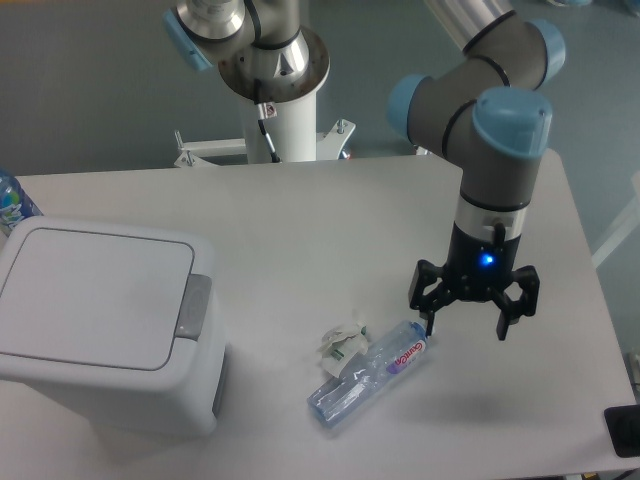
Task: Open the trash can
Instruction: 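Move the open gripper toward the white trash can's grey lid button, then press the gripper down on the grey button to pop the lid open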
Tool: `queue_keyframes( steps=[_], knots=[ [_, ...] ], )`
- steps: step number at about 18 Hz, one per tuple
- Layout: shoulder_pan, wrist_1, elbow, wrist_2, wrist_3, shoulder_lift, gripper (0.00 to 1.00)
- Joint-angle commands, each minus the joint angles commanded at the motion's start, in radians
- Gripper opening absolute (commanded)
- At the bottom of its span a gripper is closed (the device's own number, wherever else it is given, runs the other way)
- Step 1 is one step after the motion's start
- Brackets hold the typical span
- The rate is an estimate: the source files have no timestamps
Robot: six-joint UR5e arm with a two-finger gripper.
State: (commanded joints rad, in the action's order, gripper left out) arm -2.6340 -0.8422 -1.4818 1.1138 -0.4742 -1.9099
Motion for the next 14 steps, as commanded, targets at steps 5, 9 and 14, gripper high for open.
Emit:
queue_keyframes(
  steps=[5,9,14],
  knots=[
    [0.083,0.003,0.02,-0.043,0.193,0.026,1.0],
    [0.146,0.002,0.009,-0.045,0.229,0.057,1.0],
    [0.219,0.002,-0.021,-0.04,0.249,0.104,1.0]
  ],
)
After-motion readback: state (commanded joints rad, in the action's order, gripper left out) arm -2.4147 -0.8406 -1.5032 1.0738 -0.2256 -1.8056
